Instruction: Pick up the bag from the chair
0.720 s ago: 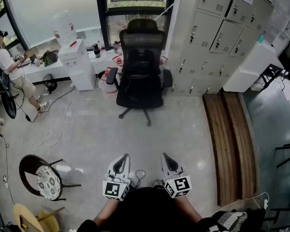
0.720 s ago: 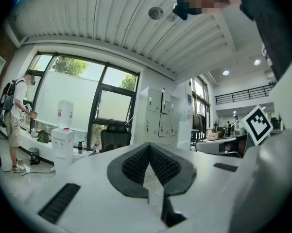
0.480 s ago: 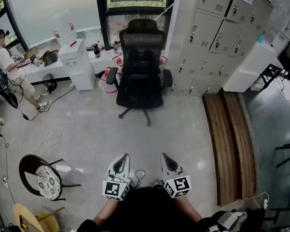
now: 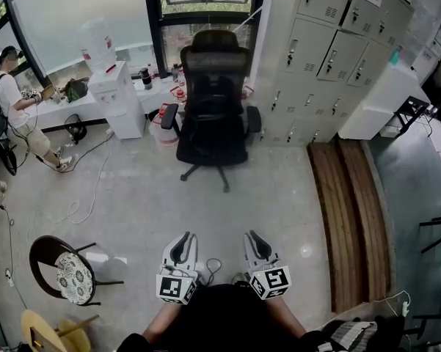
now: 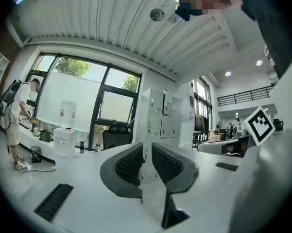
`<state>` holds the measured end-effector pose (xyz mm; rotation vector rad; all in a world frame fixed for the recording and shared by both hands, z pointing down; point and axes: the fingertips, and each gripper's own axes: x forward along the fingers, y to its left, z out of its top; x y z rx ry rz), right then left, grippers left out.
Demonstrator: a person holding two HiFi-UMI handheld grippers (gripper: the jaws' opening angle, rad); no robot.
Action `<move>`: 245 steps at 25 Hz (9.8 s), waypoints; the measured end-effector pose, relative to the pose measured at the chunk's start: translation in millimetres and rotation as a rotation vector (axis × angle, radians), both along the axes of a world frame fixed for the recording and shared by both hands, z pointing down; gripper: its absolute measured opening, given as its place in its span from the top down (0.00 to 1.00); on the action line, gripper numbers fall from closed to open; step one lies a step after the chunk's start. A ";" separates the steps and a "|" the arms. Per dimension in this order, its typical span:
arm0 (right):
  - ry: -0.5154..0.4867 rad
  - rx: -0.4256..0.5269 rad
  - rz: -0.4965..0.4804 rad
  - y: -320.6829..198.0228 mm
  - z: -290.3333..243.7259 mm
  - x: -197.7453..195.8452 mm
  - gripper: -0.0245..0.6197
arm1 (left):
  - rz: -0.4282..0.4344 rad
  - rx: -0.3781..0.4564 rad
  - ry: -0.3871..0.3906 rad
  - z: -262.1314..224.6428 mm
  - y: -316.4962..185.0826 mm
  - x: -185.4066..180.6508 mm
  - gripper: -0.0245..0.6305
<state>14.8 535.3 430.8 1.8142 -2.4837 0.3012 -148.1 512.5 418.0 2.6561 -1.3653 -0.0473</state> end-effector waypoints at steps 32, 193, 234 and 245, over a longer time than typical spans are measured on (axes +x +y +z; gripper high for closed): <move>-0.056 -0.050 -0.099 0.6 26.6 78.2 0.73 | -0.039 -0.093 -0.039 33.0 15.3 76.1 0.70; 1.002 -0.876 -0.641 -861.0 464.7 152.9 0.93 | 0.999 -0.323 -1.212 467.1 -857.3 154.3 0.91; 0.902 -0.707 -0.693 -534.6 231.3 81.2 0.93 | 0.864 -0.318 -1.132 234.2 -509.8 81.2 0.91; 0.924 -0.701 -0.689 -524.1 224.7 61.7 0.93 | 0.889 -0.305 -1.111 231.9 -505.9 62.1 0.91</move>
